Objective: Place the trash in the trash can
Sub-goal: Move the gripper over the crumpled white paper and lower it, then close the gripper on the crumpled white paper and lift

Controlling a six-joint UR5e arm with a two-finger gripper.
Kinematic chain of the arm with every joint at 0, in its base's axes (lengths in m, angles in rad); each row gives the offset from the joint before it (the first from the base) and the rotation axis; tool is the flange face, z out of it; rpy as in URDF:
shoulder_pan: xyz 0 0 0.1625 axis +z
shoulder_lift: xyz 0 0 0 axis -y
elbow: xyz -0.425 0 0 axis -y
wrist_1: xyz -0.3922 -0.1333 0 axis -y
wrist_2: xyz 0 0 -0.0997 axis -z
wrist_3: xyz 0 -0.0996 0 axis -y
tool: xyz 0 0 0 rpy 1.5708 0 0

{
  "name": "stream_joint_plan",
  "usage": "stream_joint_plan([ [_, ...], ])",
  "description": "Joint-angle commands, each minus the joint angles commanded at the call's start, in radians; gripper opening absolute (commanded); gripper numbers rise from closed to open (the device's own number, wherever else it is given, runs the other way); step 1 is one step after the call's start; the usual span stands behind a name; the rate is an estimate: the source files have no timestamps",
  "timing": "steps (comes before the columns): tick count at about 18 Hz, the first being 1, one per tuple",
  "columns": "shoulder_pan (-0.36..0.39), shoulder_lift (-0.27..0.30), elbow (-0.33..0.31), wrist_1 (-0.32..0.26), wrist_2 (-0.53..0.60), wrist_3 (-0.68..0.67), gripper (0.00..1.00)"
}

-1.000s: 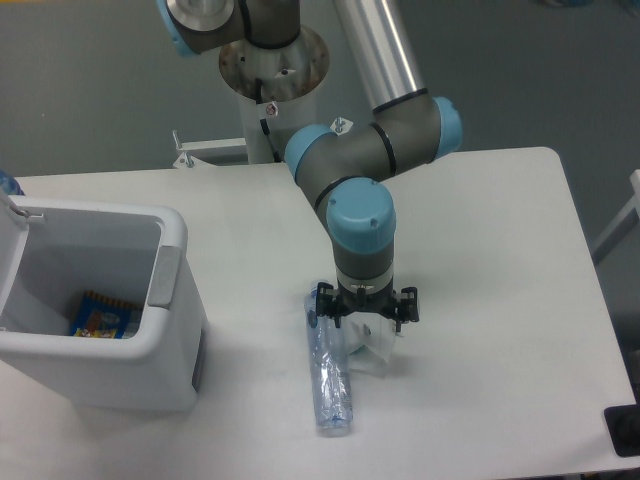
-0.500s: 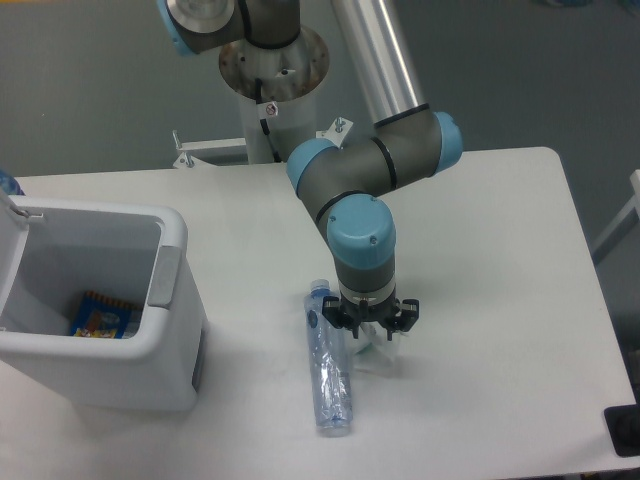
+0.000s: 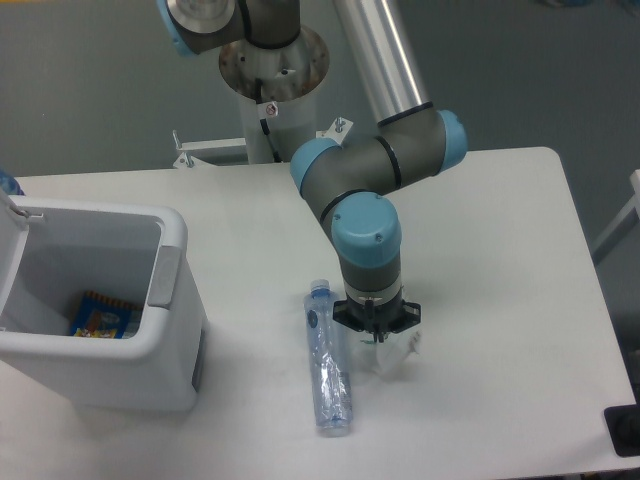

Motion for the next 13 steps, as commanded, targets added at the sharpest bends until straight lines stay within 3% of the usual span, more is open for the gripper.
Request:
stream_joint_plan([
  [13, 0.029, 0.023, 0.078, 0.0, -0.233, -0.256, 0.0],
])
